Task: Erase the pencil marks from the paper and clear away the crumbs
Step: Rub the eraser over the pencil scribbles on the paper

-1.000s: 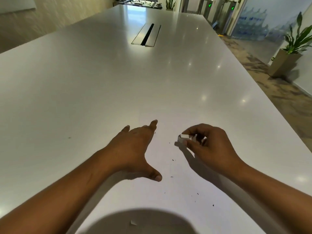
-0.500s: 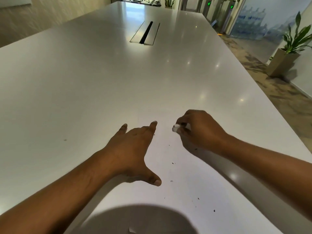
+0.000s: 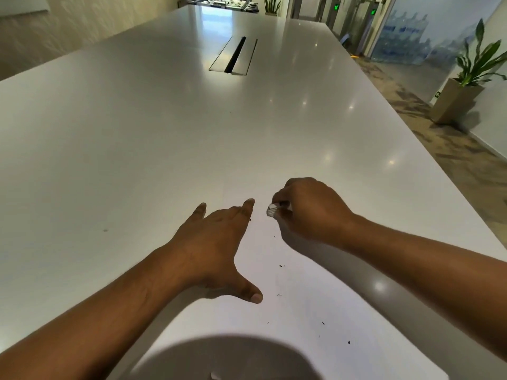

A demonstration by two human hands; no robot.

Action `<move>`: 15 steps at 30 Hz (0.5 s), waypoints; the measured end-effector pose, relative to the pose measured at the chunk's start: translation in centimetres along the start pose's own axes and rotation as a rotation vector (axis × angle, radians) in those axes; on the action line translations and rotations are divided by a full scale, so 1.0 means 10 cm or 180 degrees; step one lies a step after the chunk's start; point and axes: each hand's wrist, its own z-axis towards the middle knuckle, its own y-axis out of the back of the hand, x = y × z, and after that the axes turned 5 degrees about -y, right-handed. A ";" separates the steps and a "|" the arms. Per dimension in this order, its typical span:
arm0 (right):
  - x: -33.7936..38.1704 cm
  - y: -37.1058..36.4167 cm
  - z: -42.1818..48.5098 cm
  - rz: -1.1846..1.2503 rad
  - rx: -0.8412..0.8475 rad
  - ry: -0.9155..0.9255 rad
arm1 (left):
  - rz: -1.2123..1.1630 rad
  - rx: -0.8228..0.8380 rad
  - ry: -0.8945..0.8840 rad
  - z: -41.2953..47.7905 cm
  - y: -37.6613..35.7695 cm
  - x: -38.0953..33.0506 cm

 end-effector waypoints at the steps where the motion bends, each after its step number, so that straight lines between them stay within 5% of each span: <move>1: -0.04 0.01 0.05 -0.0107 -0.0016 -0.0110 | -0.0002 0.0006 0.0005 0.00 0.00 0.00; 4: -0.11 0.07 0.15 -0.0066 -0.0024 -0.0293 | -0.0041 -0.0009 0.0015 0.00 0.01 0.00; 8: -0.11 0.19 -0.17 0.1145 0.0015 -0.0339 | -0.0158 0.0011 0.0003 -0.02 -0.01 0.01; 15: 0.00 0.09 -0.81 0.1066 0.0379 -0.0066 | 0.0118 0.0112 0.0037 0.02 0.05 -0.06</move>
